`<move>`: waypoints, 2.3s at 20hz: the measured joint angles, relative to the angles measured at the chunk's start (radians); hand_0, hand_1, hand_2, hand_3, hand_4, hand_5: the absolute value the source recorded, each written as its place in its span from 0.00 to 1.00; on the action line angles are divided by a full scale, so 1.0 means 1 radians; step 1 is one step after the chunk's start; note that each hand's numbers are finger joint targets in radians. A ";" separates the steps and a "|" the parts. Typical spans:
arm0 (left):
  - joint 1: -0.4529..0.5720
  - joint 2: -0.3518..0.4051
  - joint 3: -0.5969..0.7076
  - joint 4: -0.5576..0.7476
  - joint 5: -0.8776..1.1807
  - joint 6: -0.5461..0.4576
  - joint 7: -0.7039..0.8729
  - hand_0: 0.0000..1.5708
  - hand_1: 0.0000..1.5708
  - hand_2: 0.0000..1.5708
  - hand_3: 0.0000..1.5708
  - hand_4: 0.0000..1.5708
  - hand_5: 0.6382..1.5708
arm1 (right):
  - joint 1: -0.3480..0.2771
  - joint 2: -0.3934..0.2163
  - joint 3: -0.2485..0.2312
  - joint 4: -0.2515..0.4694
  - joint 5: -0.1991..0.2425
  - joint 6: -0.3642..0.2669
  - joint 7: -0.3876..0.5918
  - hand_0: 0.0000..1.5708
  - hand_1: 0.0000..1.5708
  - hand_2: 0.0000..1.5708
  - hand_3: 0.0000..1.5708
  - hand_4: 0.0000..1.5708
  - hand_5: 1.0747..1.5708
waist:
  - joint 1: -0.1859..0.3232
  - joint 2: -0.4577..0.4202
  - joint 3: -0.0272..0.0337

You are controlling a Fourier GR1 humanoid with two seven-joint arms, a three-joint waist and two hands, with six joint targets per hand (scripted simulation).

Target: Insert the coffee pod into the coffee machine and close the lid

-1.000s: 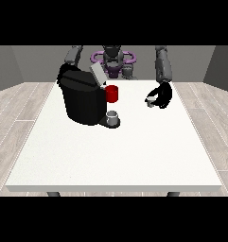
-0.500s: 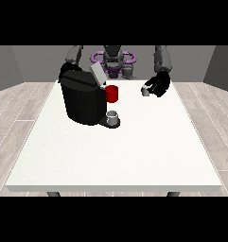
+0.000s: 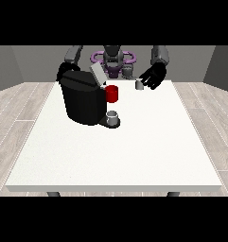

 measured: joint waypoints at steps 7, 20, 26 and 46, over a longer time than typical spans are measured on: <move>-0.107 0.033 0.038 -0.006 0.001 -0.018 0.045 0.79 0.79 0.82 0.79 0.33 1.00 | -0.032 -0.008 0.012 -0.028 0.005 0.005 0.020 0.00 0.00 0.00 0.00 0.32 1.00 | -0.052 0.034 0.0000; -0.274 0.076 0.094 0.022 0.009 -0.044 0.115 0.82 0.82 0.83 0.78 0.32 1.00 | -0.079 -0.014 0.025 -0.083 0.018 -0.004 0.048 0.00 0.00 0.00 0.00 0.34 1.00 | -0.134 0.107 0.0000; -0.297 0.058 0.086 0.026 -0.010 -0.025 0.117 0.84 0.84 0.85 0.78 0.31 1.00 | -0.099 -0.013 0.022 -0.093 0.021 -0.015 0.055 0.00 0.00 0.00 0.00 0.34 1.00 | -0.140 0.134 0.0000; -0.330 0.020 0.075 0.045 -0.040 -0.038 0.125 0.74 0.74 0.79 0.75 0.32 1.00 | -0.091 -0.017 -0.001 -0.096 0.005 -0.021 0.044 0.00 0.00 0.00 0.00 0.28 1.00 | -0.129 0.147 0.0003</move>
